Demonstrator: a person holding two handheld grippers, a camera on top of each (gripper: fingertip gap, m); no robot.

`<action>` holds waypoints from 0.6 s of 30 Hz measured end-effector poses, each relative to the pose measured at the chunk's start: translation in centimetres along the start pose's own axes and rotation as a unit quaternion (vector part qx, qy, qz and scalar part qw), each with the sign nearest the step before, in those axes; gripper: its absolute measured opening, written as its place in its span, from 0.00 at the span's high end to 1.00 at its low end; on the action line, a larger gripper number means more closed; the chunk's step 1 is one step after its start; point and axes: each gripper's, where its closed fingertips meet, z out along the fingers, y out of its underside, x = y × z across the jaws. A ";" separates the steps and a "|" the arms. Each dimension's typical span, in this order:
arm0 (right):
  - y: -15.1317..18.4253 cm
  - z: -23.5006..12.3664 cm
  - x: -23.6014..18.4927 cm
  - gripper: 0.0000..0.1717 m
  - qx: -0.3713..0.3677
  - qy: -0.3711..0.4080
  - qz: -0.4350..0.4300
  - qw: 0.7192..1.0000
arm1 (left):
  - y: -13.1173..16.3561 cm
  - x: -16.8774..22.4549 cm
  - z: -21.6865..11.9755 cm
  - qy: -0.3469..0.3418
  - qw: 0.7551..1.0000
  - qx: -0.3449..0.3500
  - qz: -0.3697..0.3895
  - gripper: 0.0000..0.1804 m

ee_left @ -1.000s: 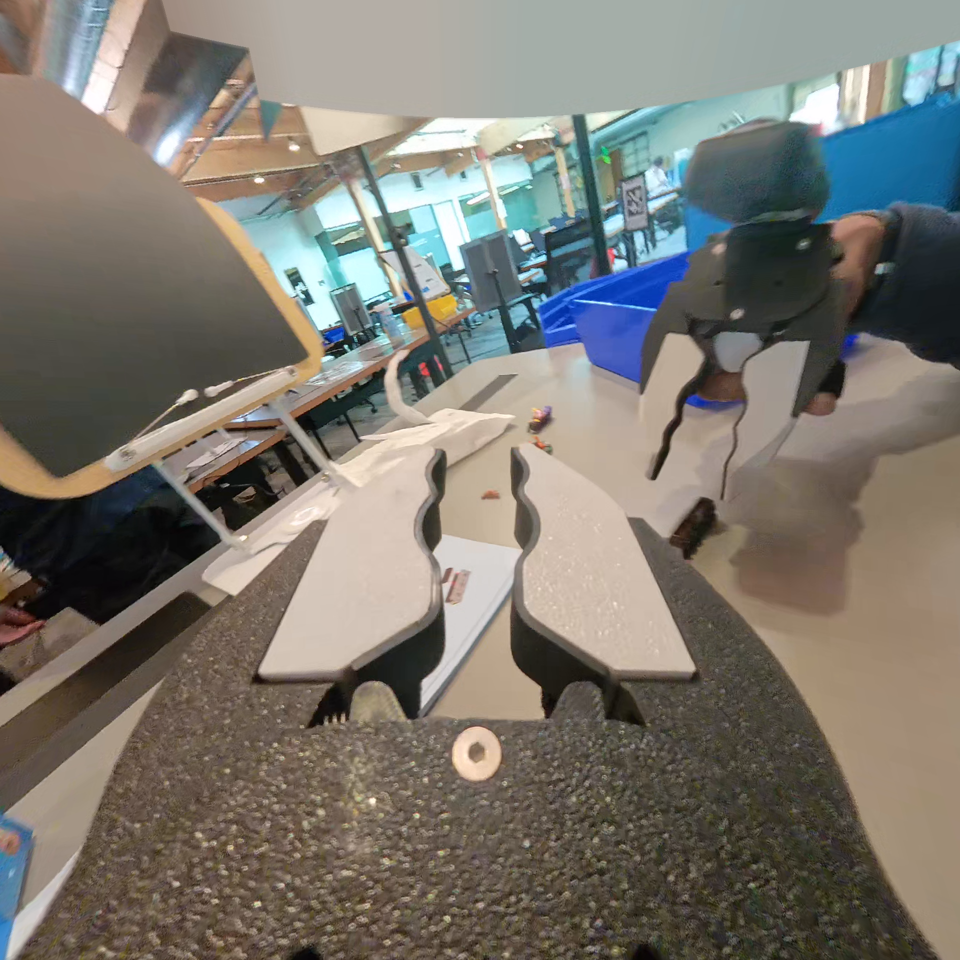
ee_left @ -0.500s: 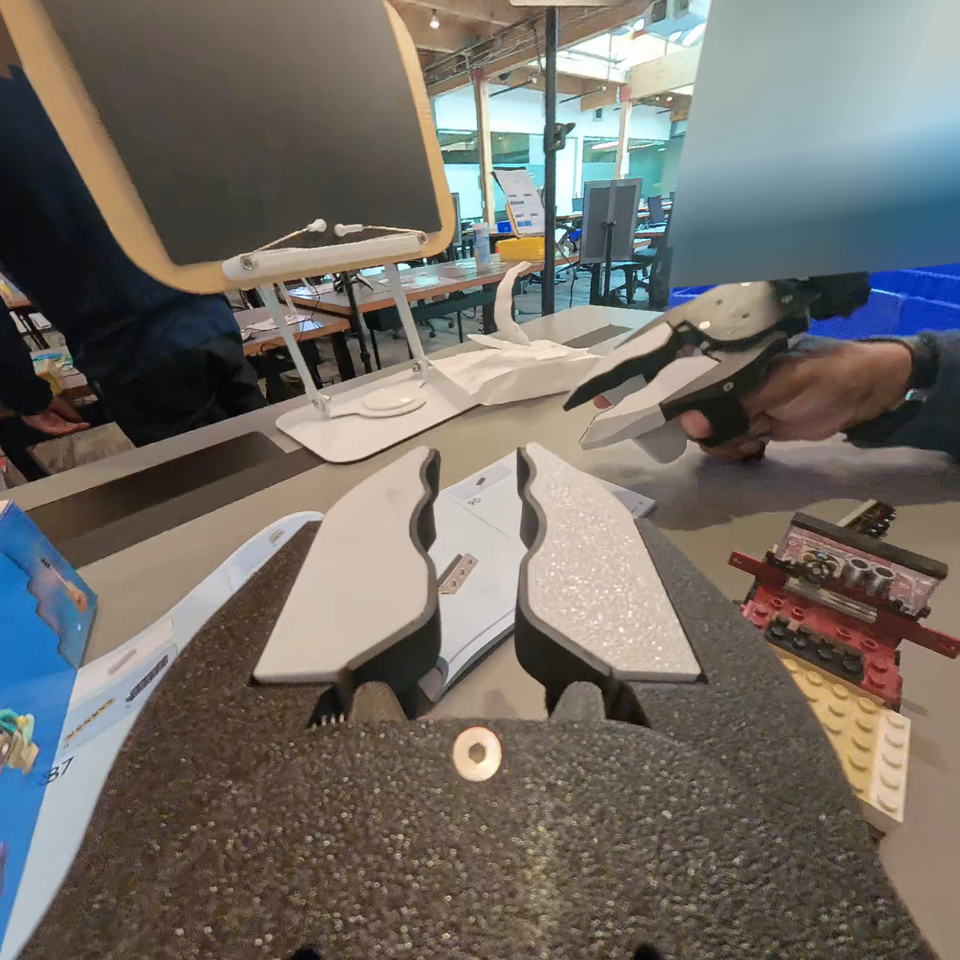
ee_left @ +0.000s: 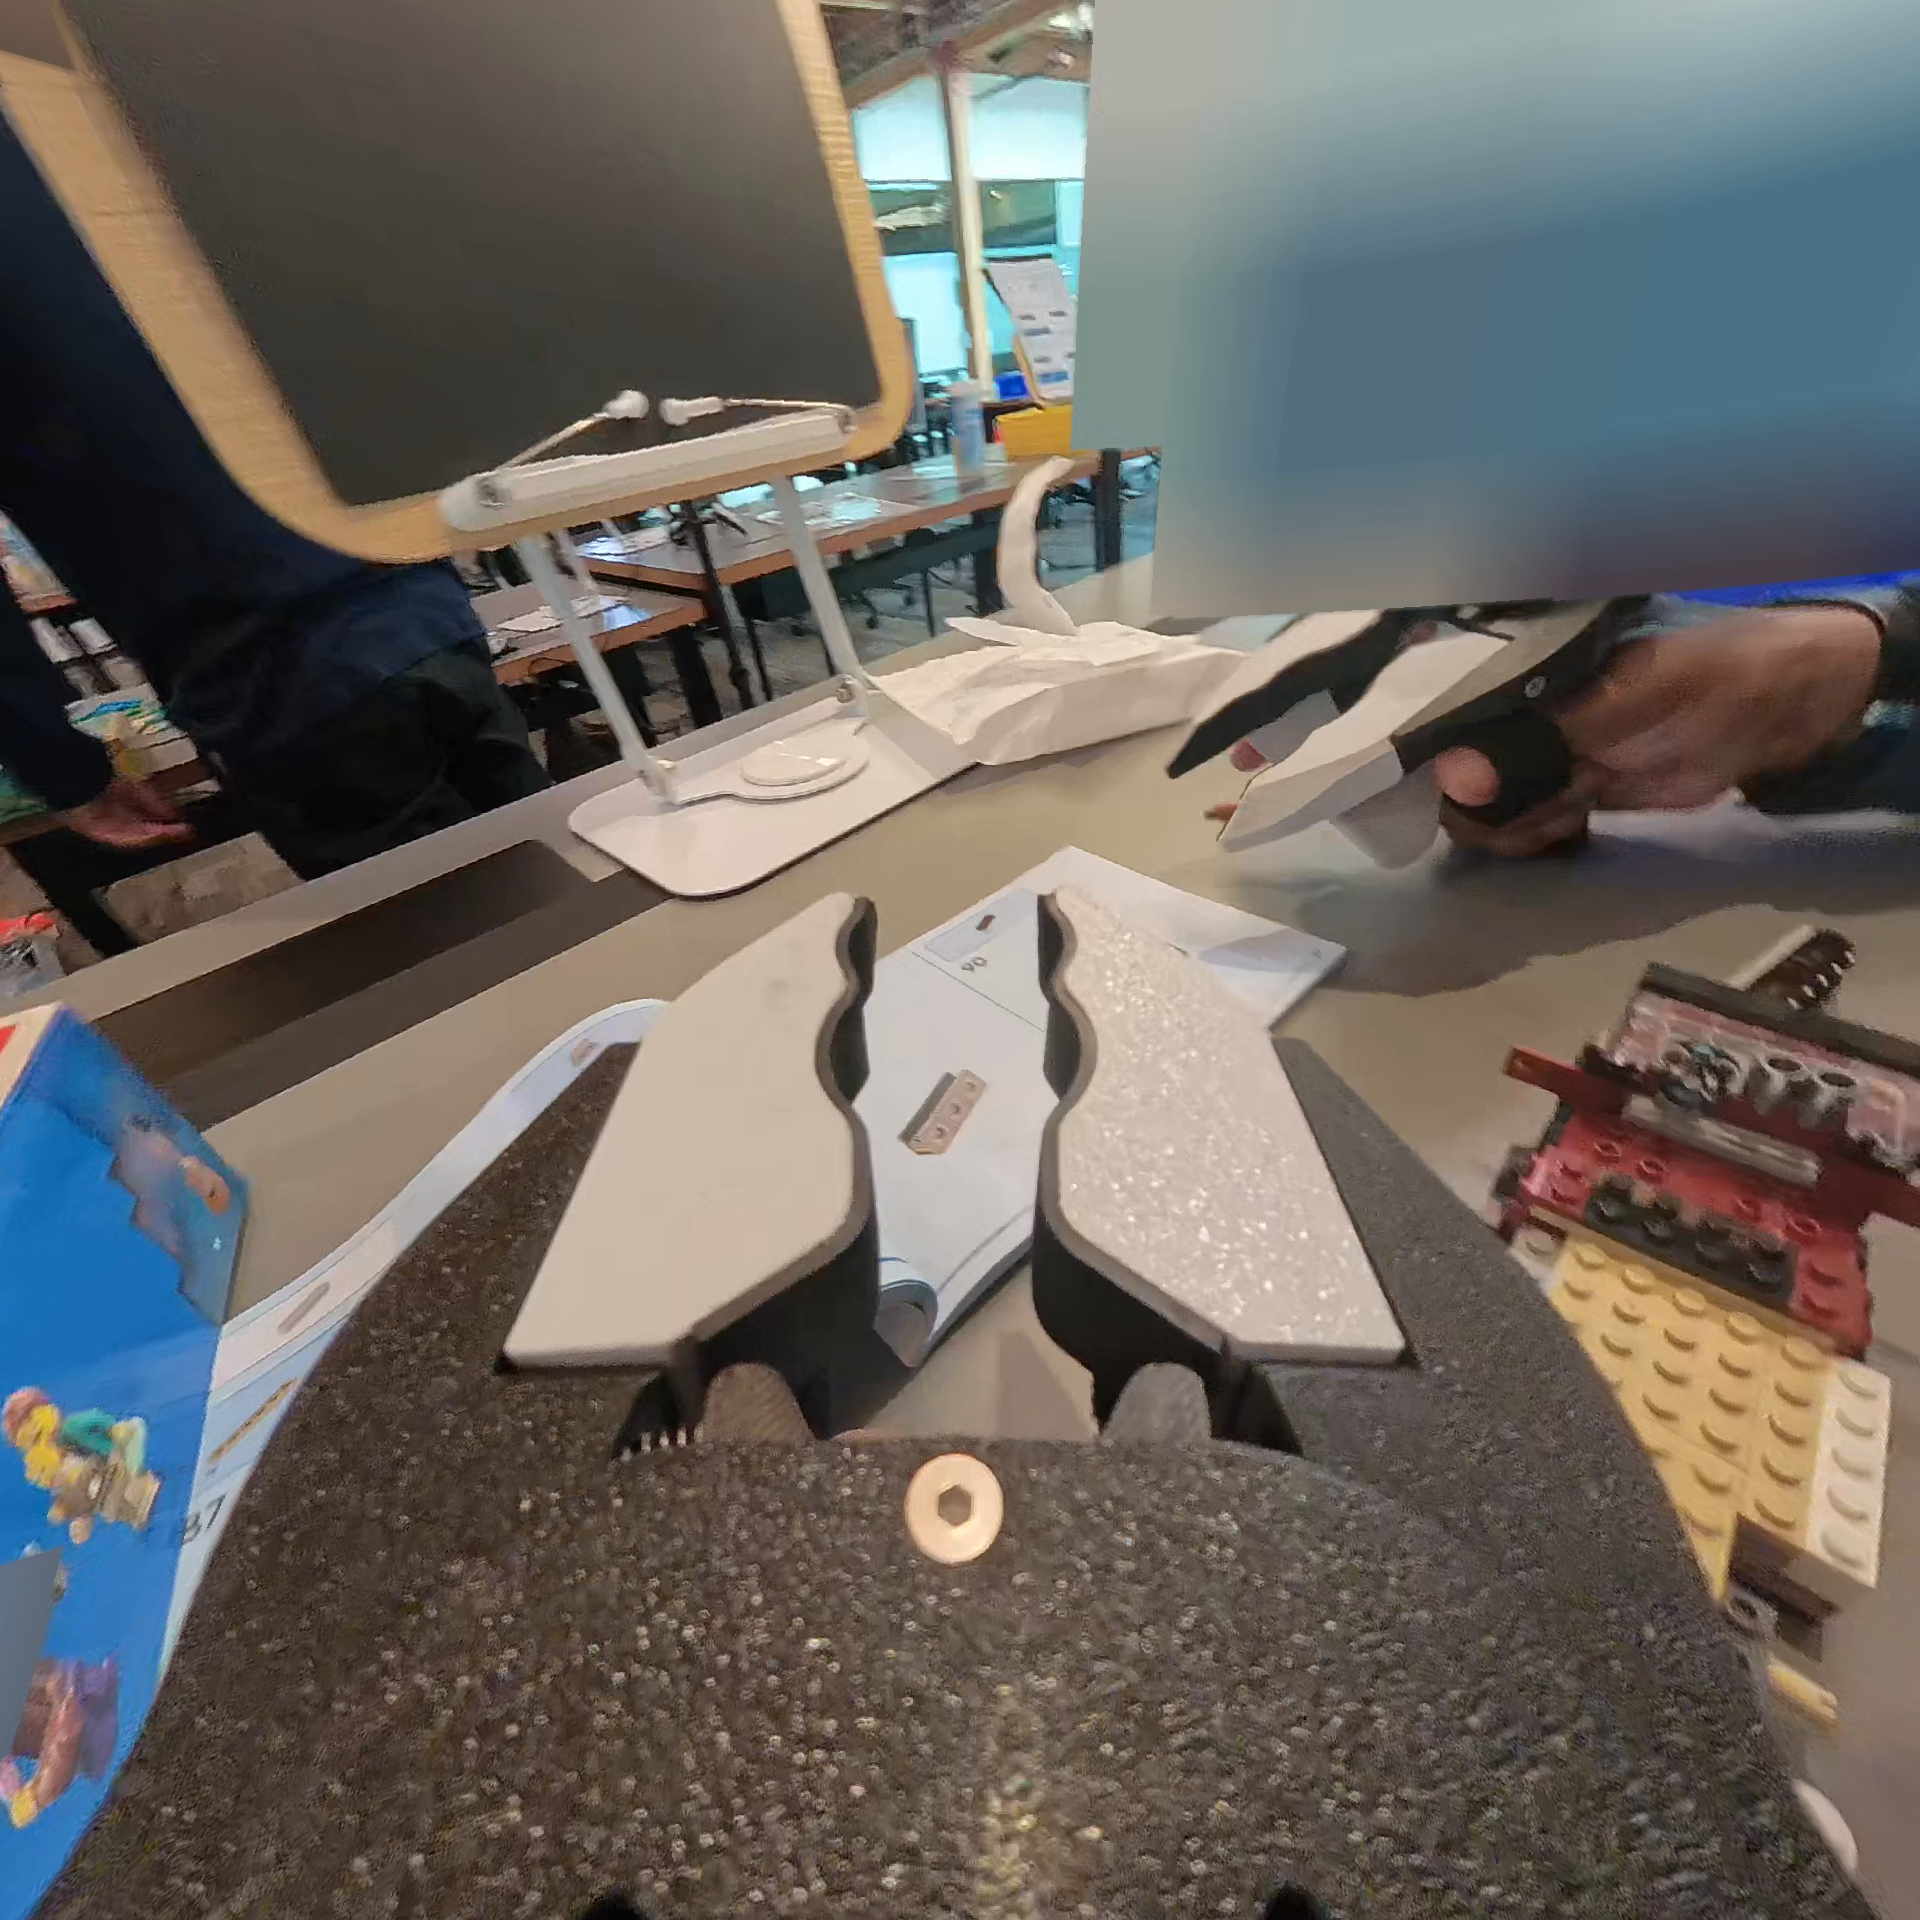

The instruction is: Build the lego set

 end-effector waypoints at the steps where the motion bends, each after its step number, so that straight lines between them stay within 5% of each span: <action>1: 0.4 0.0 -1.0 0.69 -0.012 -0.010 -0.040 0.999 | 0.1 0.6 0.1 0.014 1.000 -0.005 0.015 0.84; 5: 2.1 0.6 -4.1 0.67 -0.049 -0.012 -0.202 0.978 | 0.5 3.1 0.1 0.067 0.994 -0.012 0.089 0.90; 7: 2.1 0.6 -4.6 0.70 -0.044 -0.014 -0.217 0.975 | 0.9 3.6 0.2 0.075 0.992 -0.022 0.098 0.90; 14: 2.2 1.3 -0.8 0.68 -0.074 0.010 -0.143 0.987 | 0.9 3.9 0.3 0.078 0.992 -0.029 0.092 0.90; 18: 0.0 2.4 0.9 0.67 -0.081 -0.058 0.033 0.994 | 1.1 4.1 0.5 0.076 0.992 -0.036 0.092 0.90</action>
